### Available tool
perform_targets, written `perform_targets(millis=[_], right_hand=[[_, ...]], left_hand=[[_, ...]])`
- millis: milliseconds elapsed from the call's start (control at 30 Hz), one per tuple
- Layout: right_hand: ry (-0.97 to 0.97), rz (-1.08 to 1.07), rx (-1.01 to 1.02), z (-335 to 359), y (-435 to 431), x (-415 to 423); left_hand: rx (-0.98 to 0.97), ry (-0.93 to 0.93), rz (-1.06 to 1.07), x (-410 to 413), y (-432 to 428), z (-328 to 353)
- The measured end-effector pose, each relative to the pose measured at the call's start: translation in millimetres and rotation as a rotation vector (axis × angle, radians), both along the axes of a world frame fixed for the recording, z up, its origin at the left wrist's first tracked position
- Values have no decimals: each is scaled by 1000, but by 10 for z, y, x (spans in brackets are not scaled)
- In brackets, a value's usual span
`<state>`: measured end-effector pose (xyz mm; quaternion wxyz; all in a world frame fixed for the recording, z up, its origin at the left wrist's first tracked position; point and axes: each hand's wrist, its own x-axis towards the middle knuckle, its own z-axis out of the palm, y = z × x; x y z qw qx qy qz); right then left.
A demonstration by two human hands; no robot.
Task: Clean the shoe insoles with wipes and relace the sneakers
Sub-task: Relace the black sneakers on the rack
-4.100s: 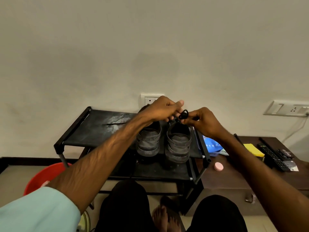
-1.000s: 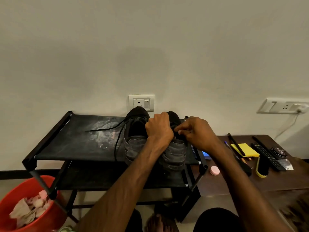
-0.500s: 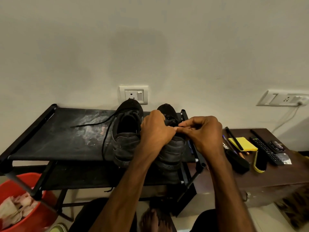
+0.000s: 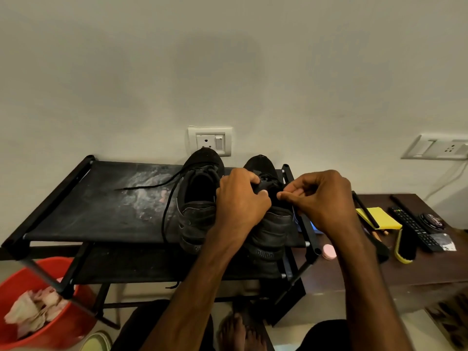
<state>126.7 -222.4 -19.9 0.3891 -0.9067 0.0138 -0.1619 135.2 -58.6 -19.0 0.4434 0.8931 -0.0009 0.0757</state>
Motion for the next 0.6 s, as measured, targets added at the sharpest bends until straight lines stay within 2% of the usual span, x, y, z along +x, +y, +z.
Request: perform_targets(millis=[200, 433, 600], right_hand=[[24, -98, -27, -103, 37, 87], [115, -106, -132, -150, 167, 320], [228, 51, -119, -22, 28, 224]], left_hand=[[4, -3, -14, 4, 18, 13], [26, -17, -24, -12, 25, 10], [39, -15, -22, 3, 30, 11]])
